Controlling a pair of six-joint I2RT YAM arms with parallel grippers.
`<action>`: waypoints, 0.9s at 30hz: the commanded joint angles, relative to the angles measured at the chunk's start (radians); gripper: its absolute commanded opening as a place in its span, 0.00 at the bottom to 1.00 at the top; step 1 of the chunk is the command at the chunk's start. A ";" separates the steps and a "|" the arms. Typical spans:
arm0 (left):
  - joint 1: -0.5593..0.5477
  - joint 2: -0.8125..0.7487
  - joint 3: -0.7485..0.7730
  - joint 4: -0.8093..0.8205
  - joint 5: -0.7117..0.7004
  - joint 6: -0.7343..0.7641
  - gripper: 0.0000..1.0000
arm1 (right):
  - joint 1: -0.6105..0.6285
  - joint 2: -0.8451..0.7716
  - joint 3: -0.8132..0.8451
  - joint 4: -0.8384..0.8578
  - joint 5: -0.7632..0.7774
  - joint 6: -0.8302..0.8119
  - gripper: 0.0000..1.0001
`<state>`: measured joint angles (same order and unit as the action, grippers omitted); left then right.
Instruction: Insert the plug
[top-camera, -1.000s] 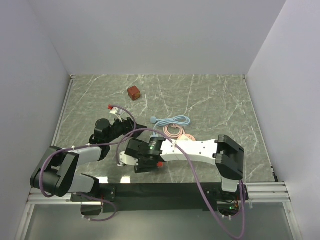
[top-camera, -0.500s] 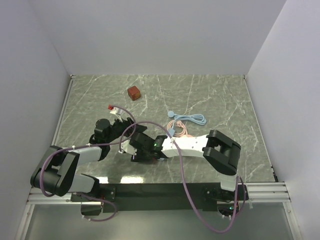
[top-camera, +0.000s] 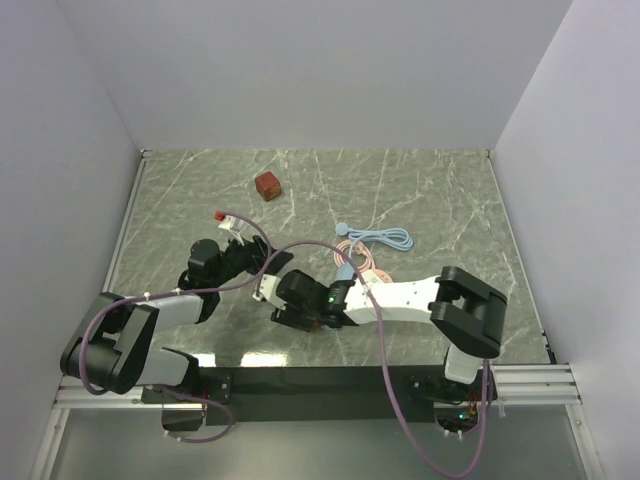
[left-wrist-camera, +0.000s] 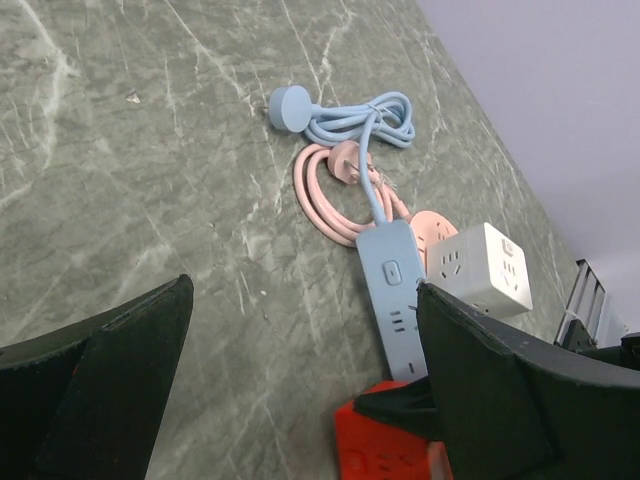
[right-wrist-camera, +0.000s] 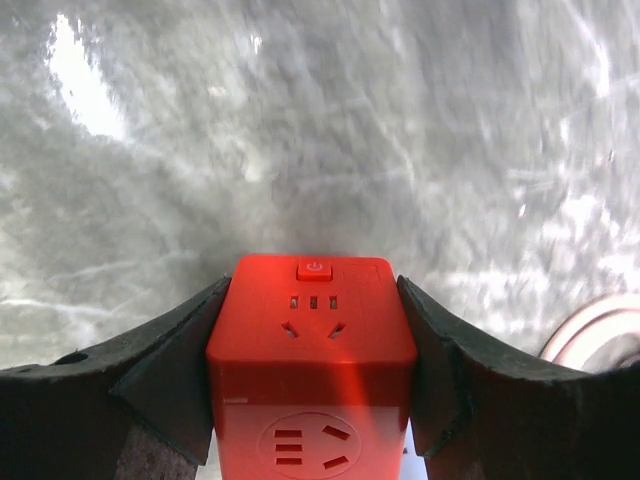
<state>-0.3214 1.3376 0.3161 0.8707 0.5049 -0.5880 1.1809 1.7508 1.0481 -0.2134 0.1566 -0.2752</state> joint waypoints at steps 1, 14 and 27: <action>0.002 -0.018 -0.008 0.040 0.007 0.004 1.00 | 0.000 -0.088 -0.095 0.052 0.086 0.152 0.00; 0.002 -0.021 -0.009 0.037 -0.005 0.007 0.99 | 0.025 -0.310 -0.391 0.397 0.349 0.349 0.00; 0.002 -0.038 -0.018 0.033 -0.037 0.019 0.99 | 0.239 -0.401 -0.549 0.416 0.817 0.646 0.00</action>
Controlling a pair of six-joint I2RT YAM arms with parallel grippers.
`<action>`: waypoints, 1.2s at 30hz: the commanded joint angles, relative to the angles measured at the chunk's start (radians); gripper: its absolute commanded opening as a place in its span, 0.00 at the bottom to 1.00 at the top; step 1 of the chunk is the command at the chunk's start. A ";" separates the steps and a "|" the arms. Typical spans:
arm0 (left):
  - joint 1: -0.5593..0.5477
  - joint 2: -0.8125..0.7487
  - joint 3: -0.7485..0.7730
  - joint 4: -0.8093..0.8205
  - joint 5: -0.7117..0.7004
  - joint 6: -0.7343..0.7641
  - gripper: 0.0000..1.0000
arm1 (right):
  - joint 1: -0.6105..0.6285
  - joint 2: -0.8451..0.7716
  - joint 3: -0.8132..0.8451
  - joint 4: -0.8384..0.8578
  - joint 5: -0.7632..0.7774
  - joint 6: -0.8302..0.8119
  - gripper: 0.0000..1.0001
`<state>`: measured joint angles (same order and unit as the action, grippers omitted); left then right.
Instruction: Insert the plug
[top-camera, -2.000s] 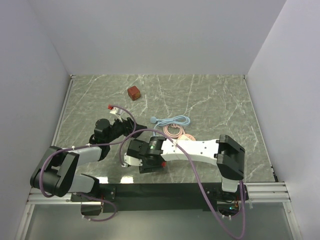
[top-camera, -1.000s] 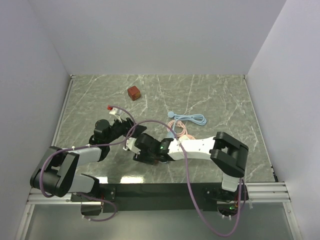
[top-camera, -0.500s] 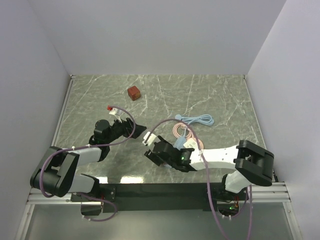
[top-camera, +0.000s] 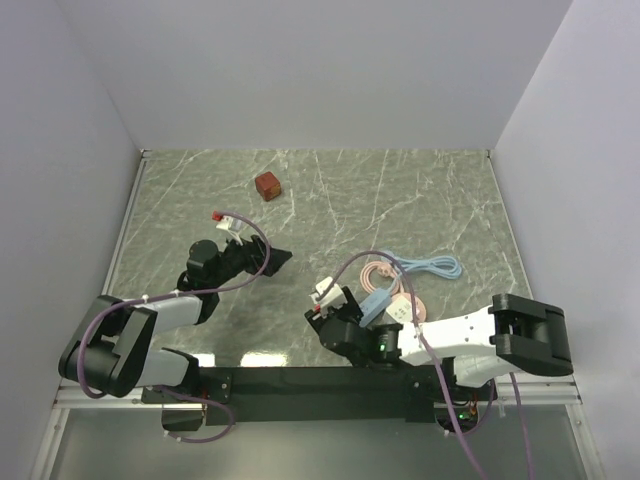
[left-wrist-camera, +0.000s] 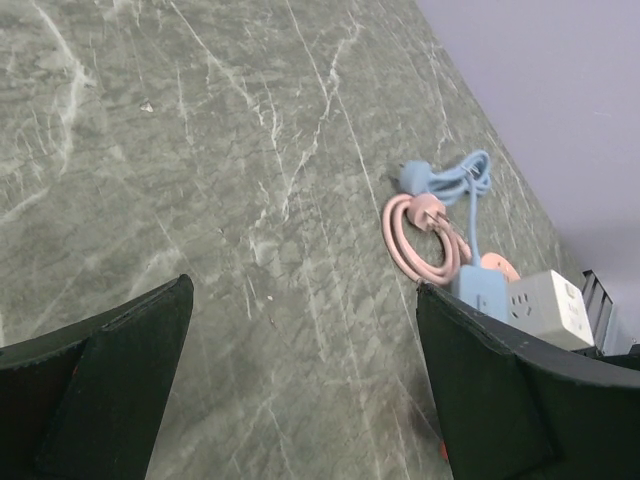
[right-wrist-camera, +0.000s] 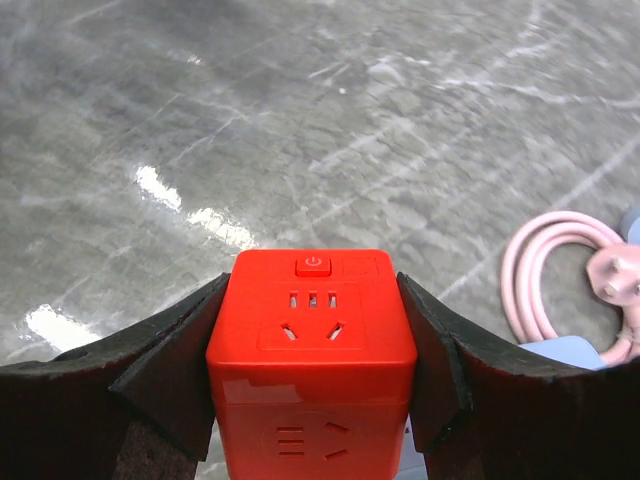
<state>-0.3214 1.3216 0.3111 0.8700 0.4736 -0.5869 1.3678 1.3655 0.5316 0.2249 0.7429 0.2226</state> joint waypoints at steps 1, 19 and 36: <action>0.002 -0.021 -0.014 0.034 -0.006 0.019 0.99 | 0.063 -0.016 -0.038 -0.030 0.257 0.203 0.00; 0.002 -0.044 -0.023 0.031 -0.027 0.025 0.99 | 0.369 0.510 0.281 -1.670 0.679 2.146 0.00; 0.002 -0.048 -0.009 -0.005 -0.029 0.030 1.00 | 0.401 0.178 0.228 -1.667 0.664 2.022 0.00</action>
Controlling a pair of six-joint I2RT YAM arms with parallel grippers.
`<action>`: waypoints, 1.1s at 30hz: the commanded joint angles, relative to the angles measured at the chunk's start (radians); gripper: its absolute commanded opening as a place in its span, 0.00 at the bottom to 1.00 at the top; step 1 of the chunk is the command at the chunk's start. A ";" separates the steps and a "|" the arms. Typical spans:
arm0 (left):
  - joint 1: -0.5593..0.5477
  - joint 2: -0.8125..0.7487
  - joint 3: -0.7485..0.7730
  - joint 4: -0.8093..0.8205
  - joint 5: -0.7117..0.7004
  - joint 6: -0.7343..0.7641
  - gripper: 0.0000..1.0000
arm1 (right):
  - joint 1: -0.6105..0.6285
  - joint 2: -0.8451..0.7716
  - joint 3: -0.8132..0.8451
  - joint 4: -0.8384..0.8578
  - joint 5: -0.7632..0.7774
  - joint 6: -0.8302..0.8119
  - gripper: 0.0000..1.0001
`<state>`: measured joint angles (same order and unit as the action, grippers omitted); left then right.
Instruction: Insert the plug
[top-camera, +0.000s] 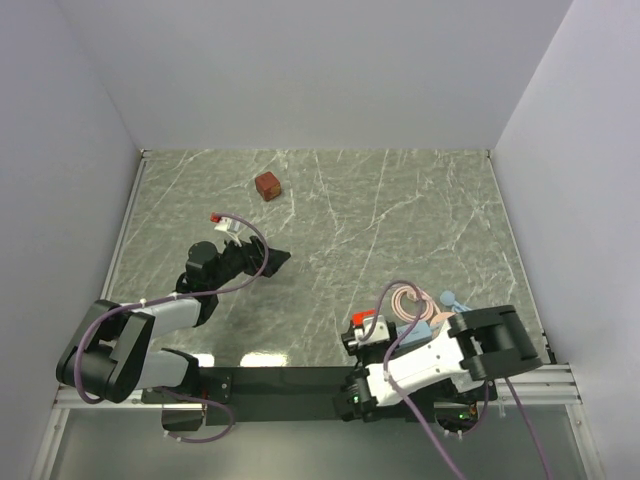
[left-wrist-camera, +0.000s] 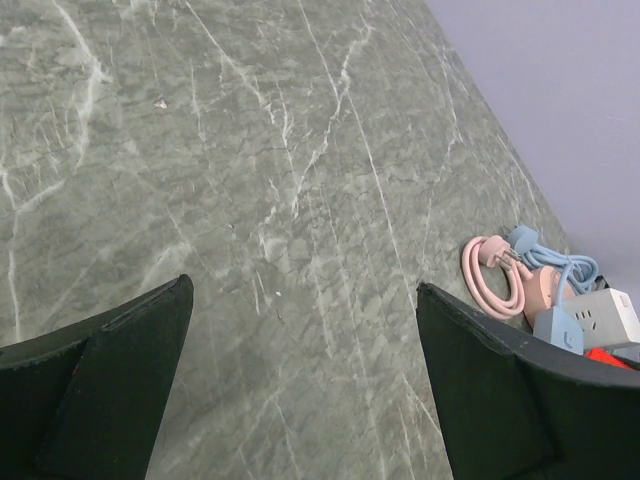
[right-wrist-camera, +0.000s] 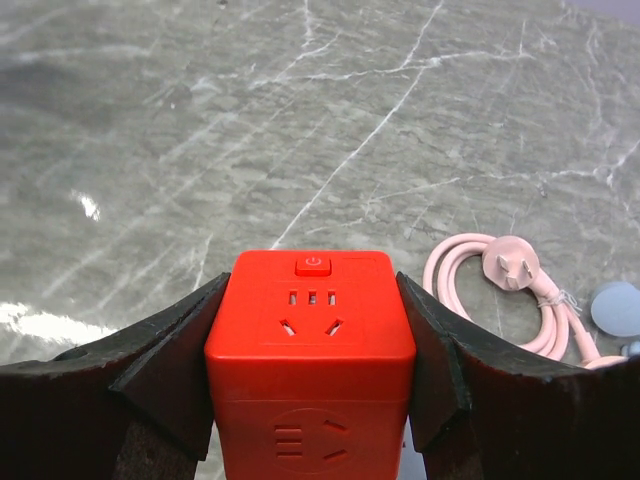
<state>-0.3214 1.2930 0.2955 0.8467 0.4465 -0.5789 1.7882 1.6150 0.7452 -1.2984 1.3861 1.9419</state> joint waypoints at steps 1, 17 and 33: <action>0.002 -0.020 0.007 0.018 0.001 0.021 1.00 | -0.038 -0.090 0.016 -0.144 0.030 0.276 0.00; 0.002 -0.014 0.019 -0.001 0.008 0.017 1.00 | -0.438 -0.273 0.080 1.294 -0.141 -1.700 0.00; 0.002 0.023 0.019 0.026 0.012 0.013 0.99 | -0.641 -0.497 -0.199 1.766 -0.516 -1.646 0.00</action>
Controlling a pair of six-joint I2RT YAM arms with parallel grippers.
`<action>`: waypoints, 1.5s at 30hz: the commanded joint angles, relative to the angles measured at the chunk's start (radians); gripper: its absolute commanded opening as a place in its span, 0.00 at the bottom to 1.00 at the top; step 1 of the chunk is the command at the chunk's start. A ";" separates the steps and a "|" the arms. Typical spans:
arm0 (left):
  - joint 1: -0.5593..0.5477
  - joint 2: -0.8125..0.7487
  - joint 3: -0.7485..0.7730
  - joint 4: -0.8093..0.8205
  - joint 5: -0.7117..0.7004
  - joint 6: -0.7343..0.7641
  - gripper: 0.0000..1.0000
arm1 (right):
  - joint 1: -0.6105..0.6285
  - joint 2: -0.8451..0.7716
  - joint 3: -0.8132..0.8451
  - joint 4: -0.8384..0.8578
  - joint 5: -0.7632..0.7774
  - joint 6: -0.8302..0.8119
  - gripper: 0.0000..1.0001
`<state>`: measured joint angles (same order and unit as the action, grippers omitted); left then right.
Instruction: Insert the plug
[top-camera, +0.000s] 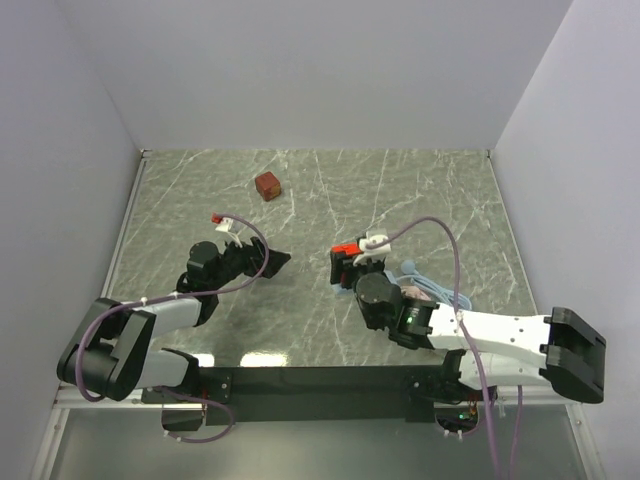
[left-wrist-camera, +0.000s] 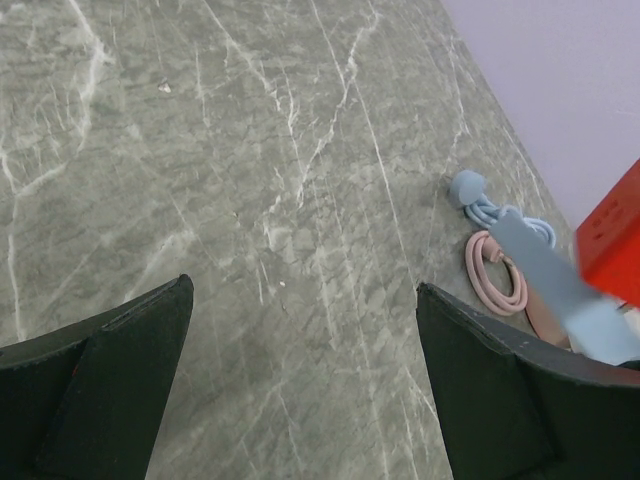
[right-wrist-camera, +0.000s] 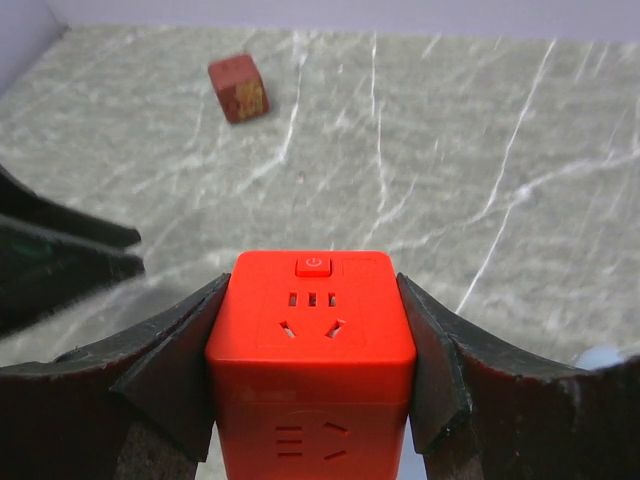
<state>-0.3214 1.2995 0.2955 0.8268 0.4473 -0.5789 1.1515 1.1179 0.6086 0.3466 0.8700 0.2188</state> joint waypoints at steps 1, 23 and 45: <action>0.002 0.018 0.019 0.048 0.011 0.014 0.99 | -0.003 0.003 -0.111 0.187 0.003 0.089 0.00; 0.002 0.035 0.011 0.072 -0.005 0.017 1.00 | 0.188 0.391 -0.336 0.827 0.287 0.191 0.00; 0.002 0.030 0.007 0.080 -0.007 0.017 0.99 | 0.349 0.556 -0.373 0.864 0.471 0.280 0.00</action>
<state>-0.3214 1.3327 0.2955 0.8505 0.4393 -0.5777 1.4616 1.6386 0.2279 1.2797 1.2427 0.4229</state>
